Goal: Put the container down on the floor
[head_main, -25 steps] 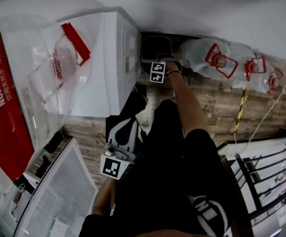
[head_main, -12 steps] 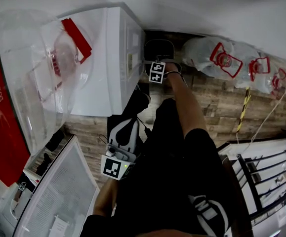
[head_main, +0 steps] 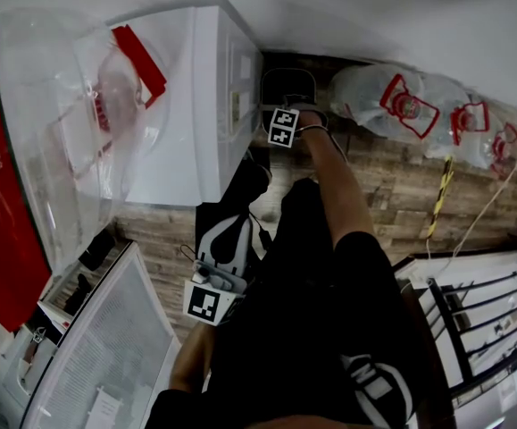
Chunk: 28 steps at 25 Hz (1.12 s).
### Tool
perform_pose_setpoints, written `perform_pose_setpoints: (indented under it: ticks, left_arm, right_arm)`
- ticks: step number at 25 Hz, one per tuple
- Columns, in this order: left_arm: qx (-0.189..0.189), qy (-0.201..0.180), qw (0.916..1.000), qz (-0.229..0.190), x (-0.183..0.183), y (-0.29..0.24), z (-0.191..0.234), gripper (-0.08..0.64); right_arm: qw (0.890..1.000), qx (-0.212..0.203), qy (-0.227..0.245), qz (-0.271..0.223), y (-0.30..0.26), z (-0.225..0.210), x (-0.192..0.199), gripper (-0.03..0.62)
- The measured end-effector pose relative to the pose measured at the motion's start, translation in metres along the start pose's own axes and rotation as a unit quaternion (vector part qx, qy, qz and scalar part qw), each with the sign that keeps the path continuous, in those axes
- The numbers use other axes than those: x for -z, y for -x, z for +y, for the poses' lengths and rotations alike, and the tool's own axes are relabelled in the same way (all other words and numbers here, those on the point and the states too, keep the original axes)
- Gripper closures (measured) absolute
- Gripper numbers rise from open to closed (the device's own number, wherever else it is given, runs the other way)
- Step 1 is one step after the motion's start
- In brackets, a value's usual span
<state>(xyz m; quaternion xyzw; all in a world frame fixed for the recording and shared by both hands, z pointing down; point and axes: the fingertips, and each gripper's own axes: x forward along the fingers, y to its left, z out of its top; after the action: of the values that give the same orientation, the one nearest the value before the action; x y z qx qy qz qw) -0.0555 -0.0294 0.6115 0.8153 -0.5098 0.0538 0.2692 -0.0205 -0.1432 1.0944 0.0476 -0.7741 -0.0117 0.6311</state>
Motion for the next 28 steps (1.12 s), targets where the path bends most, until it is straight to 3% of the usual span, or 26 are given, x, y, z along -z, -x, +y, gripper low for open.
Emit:
perform_pose_setpoints:
  ticks: [10, 18, 20, 22, 25, 28]
  left_arm:
    - [-0.007, 0.001, 0.9999, -0.008, -0.008, 0.009, -0.004, 0.528]
    - [-0.01, -0.011, 0.9999, -0.007, -0.029, 0.032, -0.023, 0.528]
    - [-0.012, -0.019, 0.9997, -0.007, -0.037, 0.038, -0.029, 0.528]
    - [-0.02, -0.025, 0.9995, -0.004, -0.04, 0.045, -0.031, 0.528]
    - [-0.044, -0.029, 0.9986, -0.004, -0.044, 0.059, -0.031, 0.528]
    - [-0.06, -0.039, 0.9973, -0.013, -0.052, 0.072, -0.04, 0.528]
  right_arm:
    - [1.0, 0.021, -0.01, 0.016, 0.026, -0.002, 0.022, 0.414]
    - [0.998, 0.053, -0.044, 0.008, 0.101, -0.006, 0.036, 0.414]
    - [0.995, 0.057, -0.076, -0.001, 0.126, -0.006, 0.038, 0.423]
    - [0.988, 0.052, -0.14, -0.021, 0.155, -0.002, 0.039, 0.447]
    - [0.969, 0.038, -0.236, -0.058, 0.205, 0.009, 0.04, 0.487]
    - [0.954, 0.02, -0.286, -0.093, 0.258, 0.026, 0.036, 0.516]
